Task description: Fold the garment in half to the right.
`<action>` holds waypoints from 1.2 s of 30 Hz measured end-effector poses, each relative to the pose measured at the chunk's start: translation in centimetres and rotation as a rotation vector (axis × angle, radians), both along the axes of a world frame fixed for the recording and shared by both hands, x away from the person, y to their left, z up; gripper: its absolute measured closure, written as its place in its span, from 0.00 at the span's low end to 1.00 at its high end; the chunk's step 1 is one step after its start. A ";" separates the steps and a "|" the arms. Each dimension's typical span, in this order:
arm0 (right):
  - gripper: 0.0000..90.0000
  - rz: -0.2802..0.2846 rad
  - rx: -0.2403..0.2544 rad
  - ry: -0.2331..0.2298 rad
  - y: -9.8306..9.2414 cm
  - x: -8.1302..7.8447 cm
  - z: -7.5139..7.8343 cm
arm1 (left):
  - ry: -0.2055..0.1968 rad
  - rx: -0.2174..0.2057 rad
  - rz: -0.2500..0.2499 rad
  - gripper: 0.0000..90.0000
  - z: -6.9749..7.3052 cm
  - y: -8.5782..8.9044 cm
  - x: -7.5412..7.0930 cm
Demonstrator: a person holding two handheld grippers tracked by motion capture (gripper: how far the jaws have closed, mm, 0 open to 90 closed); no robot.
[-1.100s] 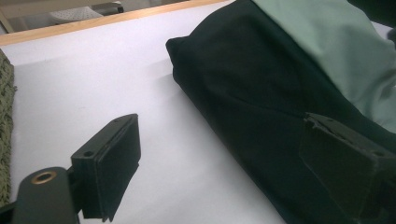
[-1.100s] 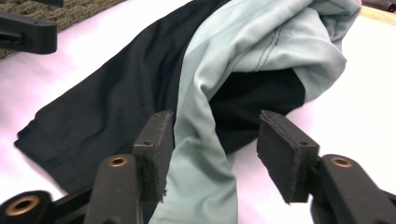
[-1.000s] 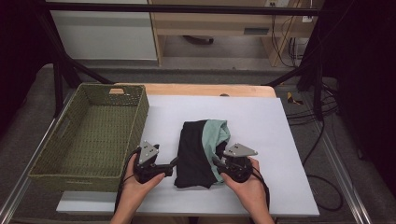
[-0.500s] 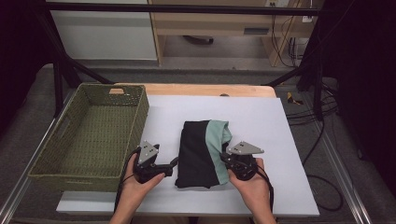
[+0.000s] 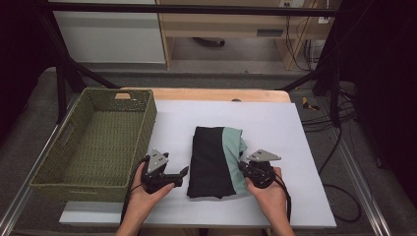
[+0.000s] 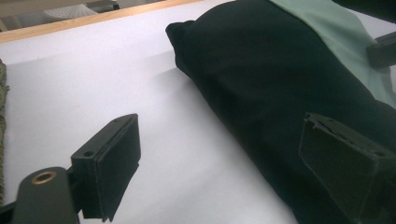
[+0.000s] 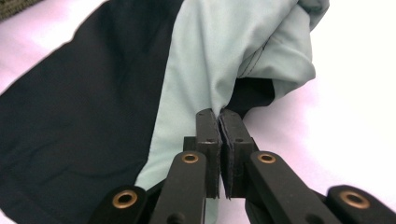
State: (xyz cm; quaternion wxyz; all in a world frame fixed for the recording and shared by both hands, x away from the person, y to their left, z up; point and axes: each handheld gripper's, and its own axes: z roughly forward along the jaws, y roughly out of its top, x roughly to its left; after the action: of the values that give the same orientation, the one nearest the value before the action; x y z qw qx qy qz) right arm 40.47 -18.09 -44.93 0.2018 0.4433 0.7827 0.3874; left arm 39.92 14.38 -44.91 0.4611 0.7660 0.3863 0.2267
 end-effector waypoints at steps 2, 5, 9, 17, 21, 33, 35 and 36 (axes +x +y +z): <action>0.97 0.000 -0.003 0.007 0.0 0.1 -0.3 | -0.004 0.003 -0.001 0.14 0.0 0.0 0.0; 0.94 0.011 0.011 -0.003 -0.1 0.0 -0.5 | 0.003 -0.003 0.001 0.14 0.0 0.0 0.1; 0.86 0.027 0.019 -0.028 -0.1 -0.5 -0.3 | 0.021 0.005 -0.001 0.13 -0.1 0.0 0.1; 0.69 0.074 0.014 -0.048 -1.3 -2.6 0.4 | 0.013 0.001 -0.006 0.12 0.4 -0.4 -0.2; 0.59 0.079 0.016 -0.038 -1.9 -3.7 0.4 | 0.010 -0.002 -0.016 0.11 0.7 -0.7 -0.4; 0.23 0.079 0.020 -0.013 -3.5 -4.6 -0.3 | 0.016 0.036 -0.048 0.10 0.9 -1.6 -1.2; 0.17 0.075 -0.015 -0.005 -3.6 -4.3 -0.7 | 0.015 0.040 -0.050 0.09 0.9 -1.6 -1.3; 0.17 0.075 -0.015 -0.005 -3.6 -4.3 -0.7 | 0.016 0.041 -0.051 0.09 1.0 -1.7 -1.3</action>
State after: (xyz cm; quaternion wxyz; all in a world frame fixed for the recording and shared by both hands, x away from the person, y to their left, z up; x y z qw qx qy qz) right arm 36.16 -21.67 -45.64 0.1922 0.4111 0.8013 0.3898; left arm 38.58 12.72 -43.95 0.4479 0.7867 0.3655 0.2166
